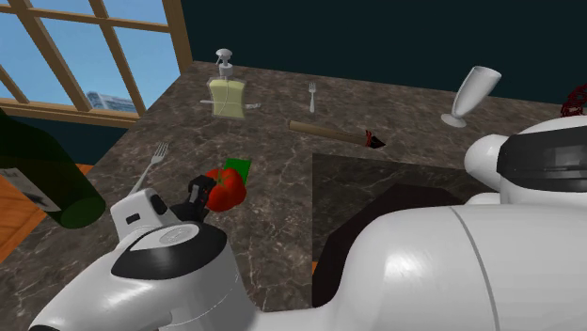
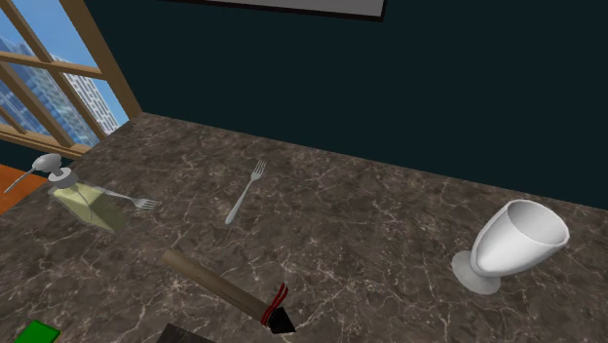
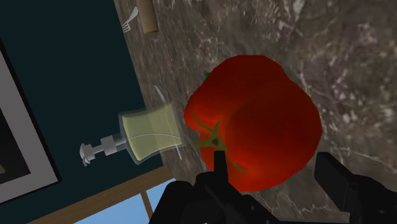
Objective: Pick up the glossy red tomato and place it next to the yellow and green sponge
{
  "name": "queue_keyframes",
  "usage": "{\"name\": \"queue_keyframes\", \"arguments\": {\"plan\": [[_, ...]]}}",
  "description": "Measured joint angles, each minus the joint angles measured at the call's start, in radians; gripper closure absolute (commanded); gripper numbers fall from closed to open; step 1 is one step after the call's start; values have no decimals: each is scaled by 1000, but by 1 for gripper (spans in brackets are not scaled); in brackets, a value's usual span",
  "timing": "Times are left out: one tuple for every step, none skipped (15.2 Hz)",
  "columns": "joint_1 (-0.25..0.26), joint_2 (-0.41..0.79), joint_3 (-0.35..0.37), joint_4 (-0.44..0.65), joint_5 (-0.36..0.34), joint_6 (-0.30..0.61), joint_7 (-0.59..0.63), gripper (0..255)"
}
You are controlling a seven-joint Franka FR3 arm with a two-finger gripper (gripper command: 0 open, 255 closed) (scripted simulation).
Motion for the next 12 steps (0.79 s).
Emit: {"name": "queue_keyframes", "arguments": {"plan": [[0,0,0,0,0,0,0,255],[0,0,0,0,0,0,1,255],[0,-1,1,0,0,0,1,255],[0,-1,1,0,0,0,1,0],[0,-1,1,0,0,0,1,0],[0,-1,0,0,0,0,1,0],[0,0,0,0,0,0,1,0],[1,0,0,0,0,0,1,0],[1,0,0,0,0,0,1,0],[1,0,0,0,0,0,1,0],[0,-5,3,20,3,-17,-1,0],[4,-7,5,44,7,-42,-2,0]]}}
